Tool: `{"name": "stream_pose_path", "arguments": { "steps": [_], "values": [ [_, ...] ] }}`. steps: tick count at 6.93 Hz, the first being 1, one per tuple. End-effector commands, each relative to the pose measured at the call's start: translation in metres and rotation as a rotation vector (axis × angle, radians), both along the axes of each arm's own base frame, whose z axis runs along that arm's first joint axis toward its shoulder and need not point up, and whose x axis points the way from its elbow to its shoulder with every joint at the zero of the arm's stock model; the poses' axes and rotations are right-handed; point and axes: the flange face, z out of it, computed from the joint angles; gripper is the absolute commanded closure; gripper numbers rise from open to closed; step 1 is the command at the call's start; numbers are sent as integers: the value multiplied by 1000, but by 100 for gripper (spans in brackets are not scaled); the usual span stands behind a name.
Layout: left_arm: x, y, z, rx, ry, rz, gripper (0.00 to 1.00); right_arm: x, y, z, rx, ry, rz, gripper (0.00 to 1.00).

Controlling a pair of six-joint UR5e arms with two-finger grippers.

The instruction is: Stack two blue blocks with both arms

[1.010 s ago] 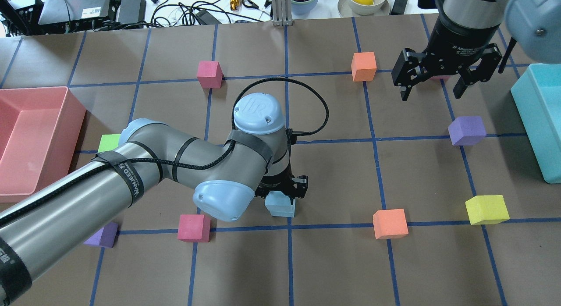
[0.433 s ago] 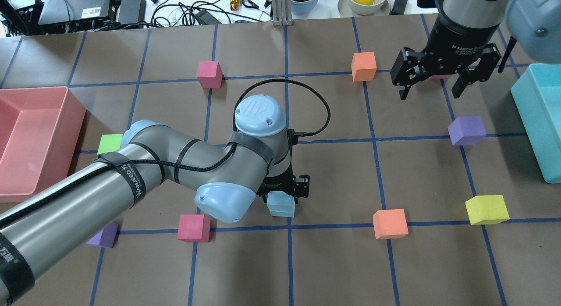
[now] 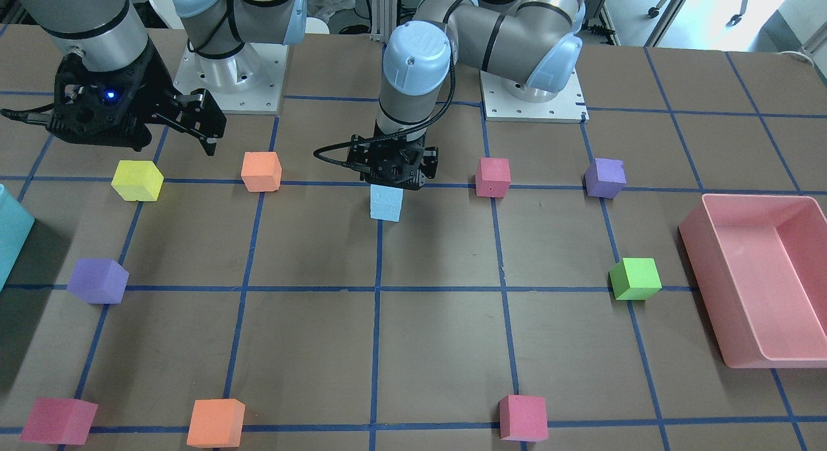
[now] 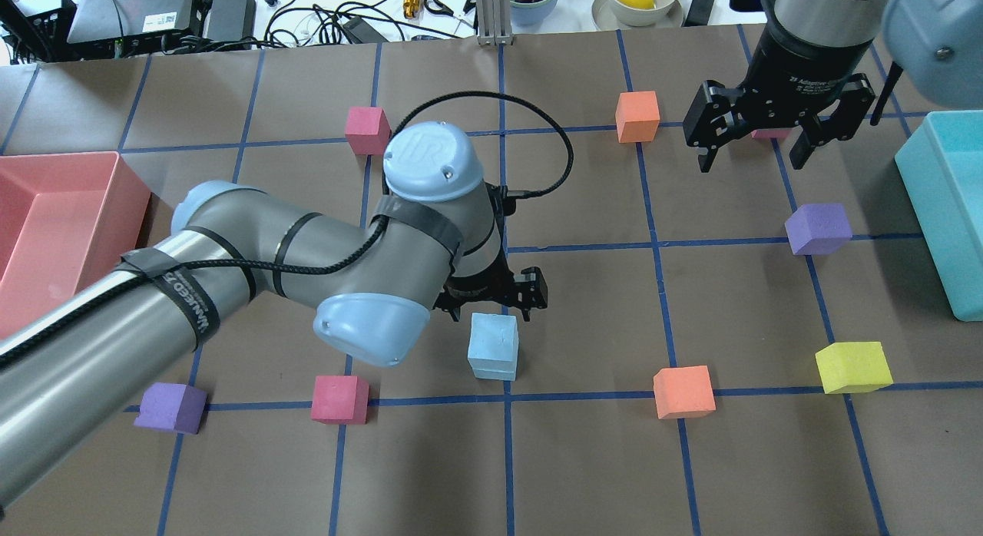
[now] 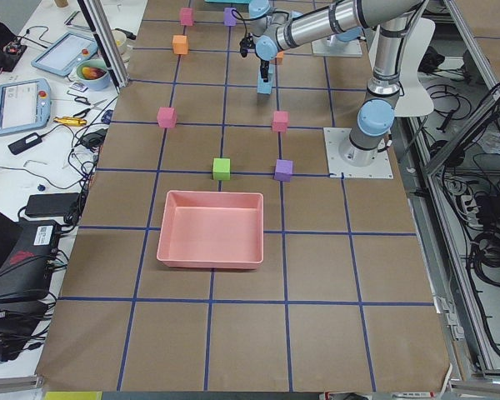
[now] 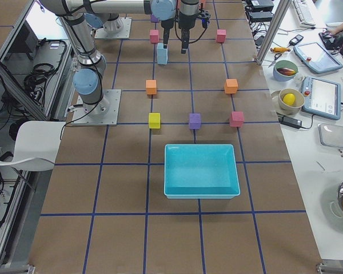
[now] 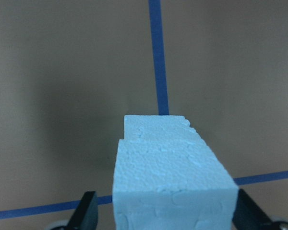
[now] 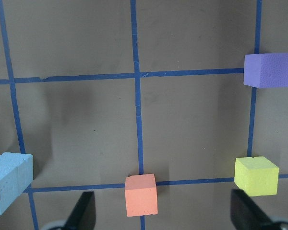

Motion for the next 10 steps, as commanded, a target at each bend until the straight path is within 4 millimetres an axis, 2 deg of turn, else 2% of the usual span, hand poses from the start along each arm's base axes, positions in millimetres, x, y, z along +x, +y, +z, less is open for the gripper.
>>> {"name": "stream_pose_path", "arguments": {
  "steps": [1,2,3,4,5,6,10],
  "values": [
    [51,-44,124,28,3,65,0,1,0,1,-3,-1,1,0],
    [84,-53,177,48,-3,26,0,1,0,1,-4,-2,1,0],
    [123,-56,197,81,-4,83,0,1,0,1,-3,-2,0,0],
    [146,-50,204,66,-27,88,0,1,1,0,-1,-2,0,0],
    [166,-56,206,-36,-105,66,0,1,1,0,-1,-2,0,0],
    [174,-70,207,-179,-138,74,0,1,1,1,-3,-2,0,0],
    [175,-71,206,-197,-135,92,0,1,1,-1,0,-2,0,0]
  ]
}}
